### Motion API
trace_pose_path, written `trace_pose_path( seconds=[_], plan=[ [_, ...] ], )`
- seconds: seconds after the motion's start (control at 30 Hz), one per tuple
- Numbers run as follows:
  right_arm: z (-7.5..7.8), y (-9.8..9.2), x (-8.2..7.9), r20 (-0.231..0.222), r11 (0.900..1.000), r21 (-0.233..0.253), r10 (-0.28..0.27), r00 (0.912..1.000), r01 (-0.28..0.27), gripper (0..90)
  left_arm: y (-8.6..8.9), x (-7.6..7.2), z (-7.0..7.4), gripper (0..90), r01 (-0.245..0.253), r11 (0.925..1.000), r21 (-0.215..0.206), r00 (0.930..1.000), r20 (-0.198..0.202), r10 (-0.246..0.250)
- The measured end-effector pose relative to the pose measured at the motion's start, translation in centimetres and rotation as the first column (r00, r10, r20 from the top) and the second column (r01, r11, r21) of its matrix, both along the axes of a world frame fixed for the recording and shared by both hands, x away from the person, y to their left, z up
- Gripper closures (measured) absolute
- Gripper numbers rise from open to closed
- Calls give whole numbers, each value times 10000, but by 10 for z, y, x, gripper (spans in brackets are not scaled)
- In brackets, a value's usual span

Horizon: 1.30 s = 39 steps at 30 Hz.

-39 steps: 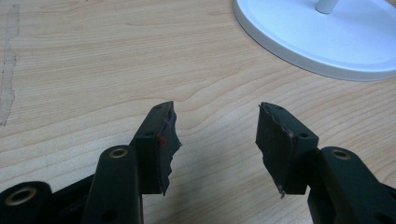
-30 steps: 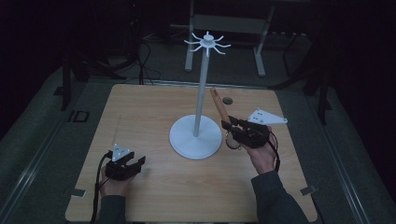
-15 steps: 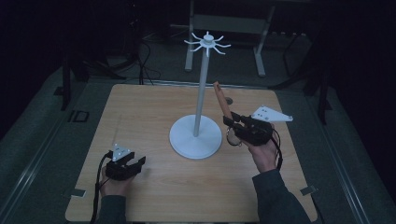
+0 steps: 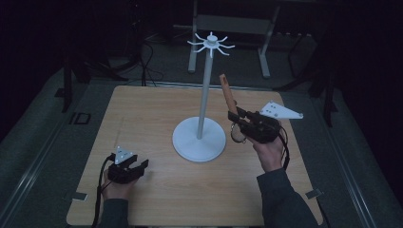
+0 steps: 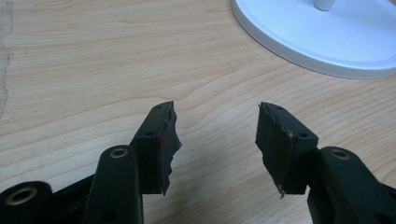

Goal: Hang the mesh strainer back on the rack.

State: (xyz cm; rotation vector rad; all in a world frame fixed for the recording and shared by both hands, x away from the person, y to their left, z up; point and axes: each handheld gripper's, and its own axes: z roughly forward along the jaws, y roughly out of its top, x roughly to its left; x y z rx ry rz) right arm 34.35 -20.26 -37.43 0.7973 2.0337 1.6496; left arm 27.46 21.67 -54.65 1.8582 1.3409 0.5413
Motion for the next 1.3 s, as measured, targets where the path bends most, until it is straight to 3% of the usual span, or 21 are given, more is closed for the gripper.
trace_pose_path(
  seconds=[1.3],
  plan=[
    [32, 2, -5, 729, 9962, 856, -187, 9972, 125, 694, 0, 1, 0, 477, -27, 10000, -2, 10000, -22, 27]
  ],
)
